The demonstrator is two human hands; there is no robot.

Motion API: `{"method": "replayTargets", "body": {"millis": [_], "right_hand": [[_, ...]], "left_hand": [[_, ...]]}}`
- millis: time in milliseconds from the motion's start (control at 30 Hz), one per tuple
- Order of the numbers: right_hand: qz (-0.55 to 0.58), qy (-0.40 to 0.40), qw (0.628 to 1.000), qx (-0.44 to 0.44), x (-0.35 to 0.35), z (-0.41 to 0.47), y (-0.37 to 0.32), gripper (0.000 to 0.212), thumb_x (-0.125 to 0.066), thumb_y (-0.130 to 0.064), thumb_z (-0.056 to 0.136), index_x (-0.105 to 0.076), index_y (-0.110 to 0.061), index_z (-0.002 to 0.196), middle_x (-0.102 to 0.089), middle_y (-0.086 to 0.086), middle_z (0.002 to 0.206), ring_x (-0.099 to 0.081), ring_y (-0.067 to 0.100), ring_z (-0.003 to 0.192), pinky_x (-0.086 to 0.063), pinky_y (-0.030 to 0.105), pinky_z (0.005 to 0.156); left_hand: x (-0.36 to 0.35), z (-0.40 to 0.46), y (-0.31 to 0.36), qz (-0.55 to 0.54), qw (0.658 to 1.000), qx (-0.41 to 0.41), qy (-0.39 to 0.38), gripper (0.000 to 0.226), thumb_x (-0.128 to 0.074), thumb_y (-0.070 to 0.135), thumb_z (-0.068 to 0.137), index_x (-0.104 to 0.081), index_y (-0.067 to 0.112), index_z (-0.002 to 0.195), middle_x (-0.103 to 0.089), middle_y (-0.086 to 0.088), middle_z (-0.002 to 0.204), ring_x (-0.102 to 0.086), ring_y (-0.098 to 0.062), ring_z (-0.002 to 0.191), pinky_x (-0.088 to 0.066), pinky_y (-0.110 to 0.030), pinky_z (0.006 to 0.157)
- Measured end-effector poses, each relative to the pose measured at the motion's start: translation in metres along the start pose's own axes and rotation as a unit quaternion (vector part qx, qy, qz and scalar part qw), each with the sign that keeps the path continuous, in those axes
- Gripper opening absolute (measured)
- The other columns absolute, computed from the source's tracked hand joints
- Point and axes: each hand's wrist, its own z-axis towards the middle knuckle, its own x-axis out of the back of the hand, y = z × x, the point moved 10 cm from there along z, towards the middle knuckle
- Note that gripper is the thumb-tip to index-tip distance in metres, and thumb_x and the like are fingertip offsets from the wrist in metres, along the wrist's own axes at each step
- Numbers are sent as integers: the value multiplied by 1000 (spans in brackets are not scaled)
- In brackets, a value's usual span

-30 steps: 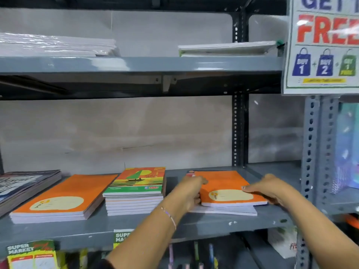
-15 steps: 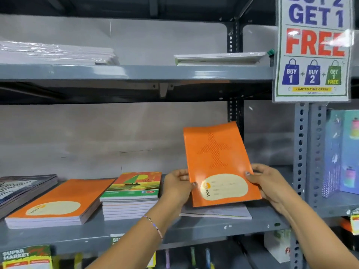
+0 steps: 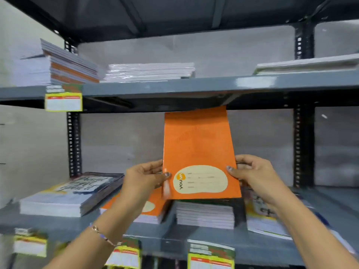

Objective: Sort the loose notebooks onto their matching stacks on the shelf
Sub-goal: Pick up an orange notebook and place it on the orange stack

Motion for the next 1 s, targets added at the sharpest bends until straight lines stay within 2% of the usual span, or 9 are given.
{"method": "replayTargets", "body": {"millis": [133, 200, 300, 400, 533, 633, 767, 867, 1000], "right_hand": [[-16, -40, 999, -19, -93, 19, 10, 14, -74, -7, 83, -71, -2, 96, -78, 16, 88, -68, 19, 67, -53, 36, 67], [-49, -49, 997, -32, -132, 26, 20, 16, -75, -8, 82, -72, 2, 94, -77, 21, 90, -67, 22, 68, -55, 40, 71], [-140, -39, 987, -64, -170, 38, 39, 26, -81, -17, 77, -73, 4, 89, -77, 19, 84, -72, 29, 72, -59, 44, 75], [-278, -32, 955, -99, -190, 43, 59, 41, -83, -27, 72, -66, 10, 78, -67, 20, 72, -55, 23, 62, -39, 30, 59], [-400, -40, 912, -87, -209, 40, 69, 27, -78, -21, 76, -55, -7, 74, -68, 16, 87, -67, 31, 88, -39, 26, 61], [-489, -62, 867, -68, -224, 40, 67, 8, -65, -11, 85, -64, -7, 93, -68, 18, 108, -65, 33, 102, -45, 25, 66], [-559, -133, 814, -83, -242, 34, 77, 14, -54, -2, 90, -58, -4, 77, -67, 20, 111, -65, 32, 103, -40, 25, 64], [-591, -177, 783, -81, -252, 25, 72, 23, -47, 5, 91, -64, 1, 107, -62, 14, 89, -62, 32, 93, -40, 27, 64], [-572, -176, 799, -49, -242, 13, 51, 18, -46, 3, 91, -61, -2, 83, -57, 11, 80, -59, 32, 87, -48, 28, 60]], "left_hand": [[88, 21, -2, 63, 996, 37, 55, 26, -69, -6, 80, -71, 1, 105, -76, -18, 98, -71, -37, 95, -55, -53, 88], [117, 33, -14, 88, 992, 65, 65, 23, -63, -6, 86, -68, -4, 108, -73, -25, 102, -68, -43, 98, -50, -60, 93], [150, 57, -37, 205, 972, 82, 82, 23, -62, -4, 87, -70, -2, 108, -73, -22, 100, -70, -37, 93, -55, -50, 90], [163, 81, -62, 338, 935, 76, 78, 23, -58, -1, 86, -74, 4, 103, -74, -18, 100, -69, -31, 91, -56, -44, 87], [162, 103, -95, 471, 878, 78, 32, 26, -54, 11, 89, -67, 11, 112, -68, -5, 83, -62, -15, 68, -51, -23, 57], [163, 111, -101, 531, 844, 68, 22, 25, -50, 12, 90, -60, 18, 113, -57, 6, 68, -57, -8, 61, -46, -21, 49], [155, 114, -102, 592, 805, 41, -19, 28, -48, 13, 91, -54, 18, 118, -57, 4, 70, -58, -11, 63, -47, -22, 52], [152, 111, -102, 625, 778, 47, -38, 27, -45, 14, 94, -55, 10, 119, -61, -2, 82, -63, -20, 78, -49, -25, 63], [141, 92, -75, 626, 780, -13, 8, 25, -50, 14, 89, -63, 13, 110, -70, -10, 102, -64, -29, 97, -54, -37, 84]]}}
